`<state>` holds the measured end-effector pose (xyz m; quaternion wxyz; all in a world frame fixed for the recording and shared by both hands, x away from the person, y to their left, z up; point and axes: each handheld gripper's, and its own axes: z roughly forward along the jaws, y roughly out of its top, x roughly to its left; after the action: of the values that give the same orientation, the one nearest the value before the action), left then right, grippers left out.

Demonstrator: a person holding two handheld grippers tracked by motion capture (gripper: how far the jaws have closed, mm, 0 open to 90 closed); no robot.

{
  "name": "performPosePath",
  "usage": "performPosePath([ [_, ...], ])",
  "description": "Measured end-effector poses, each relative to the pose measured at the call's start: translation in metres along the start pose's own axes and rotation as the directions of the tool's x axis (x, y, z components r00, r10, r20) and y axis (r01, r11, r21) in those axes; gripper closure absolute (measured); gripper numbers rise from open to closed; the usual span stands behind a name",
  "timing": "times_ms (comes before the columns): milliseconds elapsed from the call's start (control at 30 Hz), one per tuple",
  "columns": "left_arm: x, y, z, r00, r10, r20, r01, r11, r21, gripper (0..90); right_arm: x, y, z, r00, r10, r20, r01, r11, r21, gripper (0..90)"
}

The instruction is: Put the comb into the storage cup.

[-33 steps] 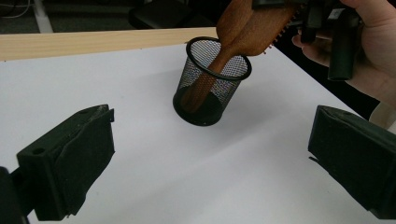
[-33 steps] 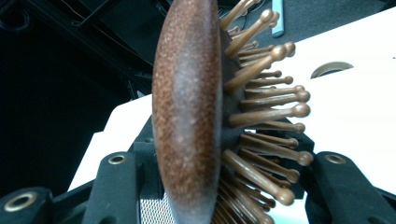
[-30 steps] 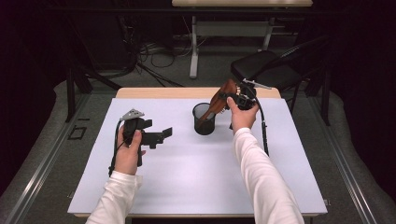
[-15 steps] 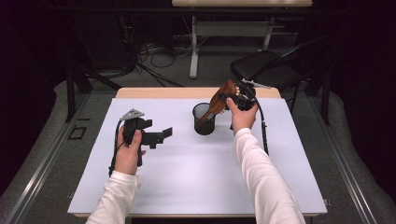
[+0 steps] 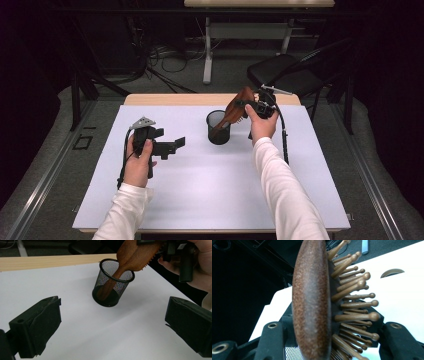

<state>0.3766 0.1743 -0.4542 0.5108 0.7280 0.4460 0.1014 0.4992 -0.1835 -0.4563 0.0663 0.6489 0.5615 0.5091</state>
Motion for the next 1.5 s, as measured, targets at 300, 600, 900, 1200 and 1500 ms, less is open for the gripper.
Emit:
performPosePath([
  [300, 0.000, 0.000, 0.000, 1.0000, -0.001, 0.001, 0.001, 1.0000, 0.000, 0.4, -0.002, 0.001, 0.000, 0.9997, 0.013, -0.019, -0.012, 1.000, 0.005, 42.0],
  [600, 0.000, 0.000, 0.001, 1.0000, 0.003, 0.000, -0.003, 1.0000, 0.004, 0.4, -0.002, 0.002, -0.003, 0.9991, 0.023, -0.036, -0.024, 0.999, -0.021, 33.5],
  [900, -0.001, -0.001, 0.001, 1.0000, 0.003, 0.000, -0.003, 1.0000, 0.006, 0.4, -0.003, 0.003, -0.004, 0.9996, 0.024, -0.017, -0.025, 0.999, -0.031, 19.1],
  [1200, 0.000, -0.001, 0.002, 1.0000, 0.002, 0.000, -0.002, 1.0000, 0.007, 0.4, -0.003, 0.004, -0.007, 0.9996, 0.001, 0.027, -0.001, 1.000, -0.026, 13.3],
  [1500, 0.000, 0.000, 0.003, 1.0000, 0.002, 0.001, -0.002, 1.0000, 0.006, 0.4, -0.004, 0.005, -0.012, 0.9958, -0.062, 0.068, 0.063, 0.998, -0.012, 2.8],
])
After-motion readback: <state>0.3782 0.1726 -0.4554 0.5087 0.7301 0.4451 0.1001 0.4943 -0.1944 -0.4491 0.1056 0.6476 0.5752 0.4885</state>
